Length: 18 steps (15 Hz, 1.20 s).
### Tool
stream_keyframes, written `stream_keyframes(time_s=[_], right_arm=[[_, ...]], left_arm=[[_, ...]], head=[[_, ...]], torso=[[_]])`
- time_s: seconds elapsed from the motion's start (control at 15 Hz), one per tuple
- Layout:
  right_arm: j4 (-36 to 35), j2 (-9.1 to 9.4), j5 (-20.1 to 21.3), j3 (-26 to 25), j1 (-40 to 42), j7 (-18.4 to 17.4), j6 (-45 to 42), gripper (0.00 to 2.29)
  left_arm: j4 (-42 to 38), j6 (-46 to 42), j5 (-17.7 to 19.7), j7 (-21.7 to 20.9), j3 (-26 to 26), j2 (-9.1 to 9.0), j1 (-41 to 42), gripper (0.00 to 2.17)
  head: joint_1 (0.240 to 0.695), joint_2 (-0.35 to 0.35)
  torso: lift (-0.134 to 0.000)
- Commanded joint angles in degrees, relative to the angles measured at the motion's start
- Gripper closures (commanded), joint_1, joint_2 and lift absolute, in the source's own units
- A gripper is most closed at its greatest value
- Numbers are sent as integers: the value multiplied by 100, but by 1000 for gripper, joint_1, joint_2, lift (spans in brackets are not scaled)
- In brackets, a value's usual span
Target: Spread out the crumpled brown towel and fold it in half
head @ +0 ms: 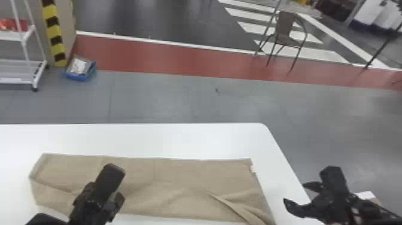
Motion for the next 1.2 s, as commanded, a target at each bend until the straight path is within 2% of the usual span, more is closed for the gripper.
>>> stream_keyframes(time_s=[0.0,0.13,0.27,0.33,0.53,0.67,0.8,1.0,1.07,1.13], right_arm=[[20,0,-1,3,-13,-3,-6,90],[20,-9,-1,3,-13,-3,-6,90],[20,-18,-1,-32,-13,-3,-6,90],[20,-18,-1,-50,-13,-3,-6,90],[47,-27,-1,-59,-13,-3,-23,90],[117,-27,-1,-15,-31,-21,-76,90],[135,-27,-1,29,-40,-30,-76,90],[161,-27,8,56,-40,-30,-94,87],[170,-27,26,56,-40,-30,-111,87],[179,-27,26,64,-40,-38,-129,87]], left_arm=[[15,160,43,6,130,0,-17,1312],[-47,389,69,15,261,18,44,1717],[-478,530,51,-82,446,88,343,1757],[-864,670,-10,-240,569,97,598,1872],[-1937,828,-441,-1049,1114,141,1354,1889],[-2473,846,-643,-1462,1255,246,1776,1889],[-2780,864,-783,-1681,1299,440,2083,1889],[-2833,1004,-1311,-2428,1386,519,2242,1885],[-2798,1022,-1416,-2437,1369,510,2242,1669],[-2798,1022,-1407,-2437,1369,510,2242,1008]], head=[[695,-350],[695,-350],[695,-350],[695,-350],[695,-350],[695,-350],[695,-350],[695,-350],[695,-350],[695,-350]], torso=[[0],[0],[0],[0],[0],[0],[0],[0],[0],[0]])
